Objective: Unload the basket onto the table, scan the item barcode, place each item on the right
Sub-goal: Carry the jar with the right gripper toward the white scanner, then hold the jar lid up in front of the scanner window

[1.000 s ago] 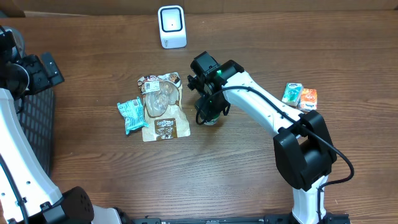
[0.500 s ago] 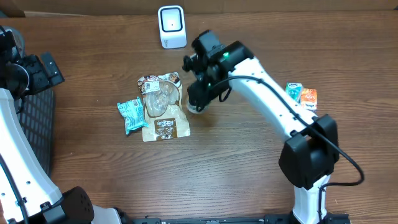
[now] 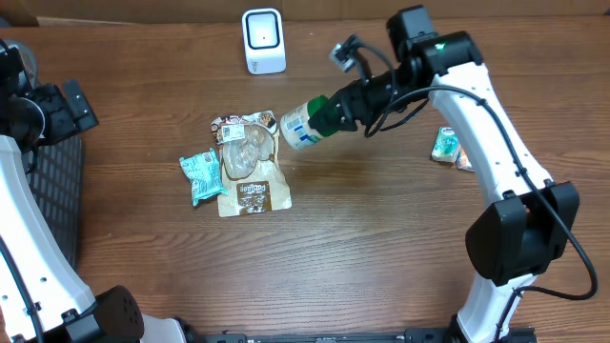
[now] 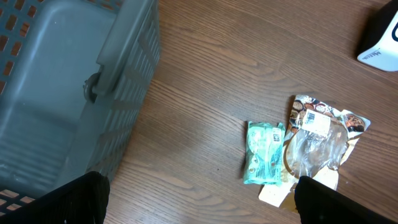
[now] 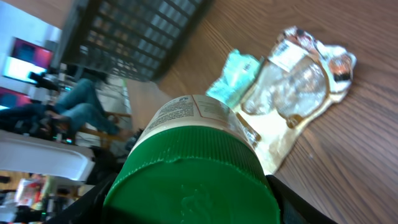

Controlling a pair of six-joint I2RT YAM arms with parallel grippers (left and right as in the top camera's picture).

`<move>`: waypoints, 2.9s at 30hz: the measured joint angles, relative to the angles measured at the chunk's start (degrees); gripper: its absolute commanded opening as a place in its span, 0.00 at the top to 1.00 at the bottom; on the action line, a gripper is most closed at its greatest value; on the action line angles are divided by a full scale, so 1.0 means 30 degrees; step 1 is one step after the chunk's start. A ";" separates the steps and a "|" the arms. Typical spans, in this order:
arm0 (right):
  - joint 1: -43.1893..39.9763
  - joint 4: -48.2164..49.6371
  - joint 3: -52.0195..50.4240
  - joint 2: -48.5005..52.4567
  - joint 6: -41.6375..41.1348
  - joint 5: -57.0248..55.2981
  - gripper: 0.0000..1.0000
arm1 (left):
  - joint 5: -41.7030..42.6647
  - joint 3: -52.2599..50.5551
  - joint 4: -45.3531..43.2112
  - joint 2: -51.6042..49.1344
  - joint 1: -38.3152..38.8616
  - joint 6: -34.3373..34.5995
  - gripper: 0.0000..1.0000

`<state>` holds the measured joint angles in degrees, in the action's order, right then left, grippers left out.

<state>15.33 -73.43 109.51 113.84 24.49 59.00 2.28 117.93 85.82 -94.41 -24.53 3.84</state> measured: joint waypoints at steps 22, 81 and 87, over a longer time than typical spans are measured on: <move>0.2433 0.1151 0.3599 0.0000 -0.3519 -0.7169 0.69 | 0.0000 0.0000 0.0000 0.0000 0.0000 0.0000 0.01; 0.4728 2.4385 0.4386 0.9734 1.8855 -2.3409 0.57 | 0.0000 0.0000 0.0000 0.0000 0.0000 0.0000 0.01; 0.4728 2.4290 0.4386 0.9734 1.8914 -2.3248 0.57 | 0.0000 0.0000 0.0000 0.0000 0.0000 0.0000 0.00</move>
<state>29.52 -0.56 122.67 143.04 81.23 -10.74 2.28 117.93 85.82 -94.41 -24.53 3.84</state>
